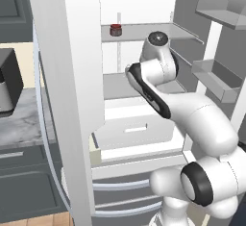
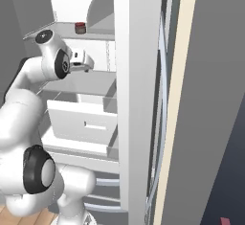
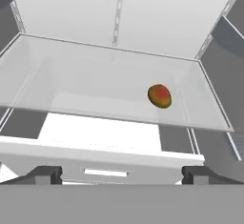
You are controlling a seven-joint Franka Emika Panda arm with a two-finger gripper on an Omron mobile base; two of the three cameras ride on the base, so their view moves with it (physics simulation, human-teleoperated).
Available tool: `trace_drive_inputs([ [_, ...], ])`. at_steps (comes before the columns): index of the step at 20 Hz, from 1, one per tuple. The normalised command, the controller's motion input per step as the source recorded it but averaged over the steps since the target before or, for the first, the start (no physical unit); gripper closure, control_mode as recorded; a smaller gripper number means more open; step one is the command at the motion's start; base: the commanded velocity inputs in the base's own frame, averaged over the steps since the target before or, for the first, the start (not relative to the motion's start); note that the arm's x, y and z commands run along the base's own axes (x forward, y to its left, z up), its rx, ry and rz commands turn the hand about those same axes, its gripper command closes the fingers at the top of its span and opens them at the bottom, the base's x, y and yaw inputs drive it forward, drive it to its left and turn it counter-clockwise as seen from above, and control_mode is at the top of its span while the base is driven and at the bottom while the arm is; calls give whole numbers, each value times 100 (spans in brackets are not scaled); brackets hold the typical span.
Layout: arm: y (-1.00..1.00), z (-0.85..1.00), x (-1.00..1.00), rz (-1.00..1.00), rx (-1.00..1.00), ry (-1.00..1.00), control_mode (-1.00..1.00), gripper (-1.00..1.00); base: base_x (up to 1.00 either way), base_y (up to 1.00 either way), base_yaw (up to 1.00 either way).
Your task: Move the jam and mango from the second highest shelf to the top shelf to make space. Then, place the pitcher from the counter on the cleared second highest shelf.
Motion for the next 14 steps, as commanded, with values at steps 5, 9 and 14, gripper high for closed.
trace_drive_inputs([
  [5, -29, -74, 6, -1, -18, 4, -100, -100, 0, 0, 0],
  [9, -37, -39, 0, -5, -15, 9, -100, -100, 0, 0, 0],
  [14, -45, -51, 21, -2, -5, 2, -100, -100, 0, 0, 0],
])
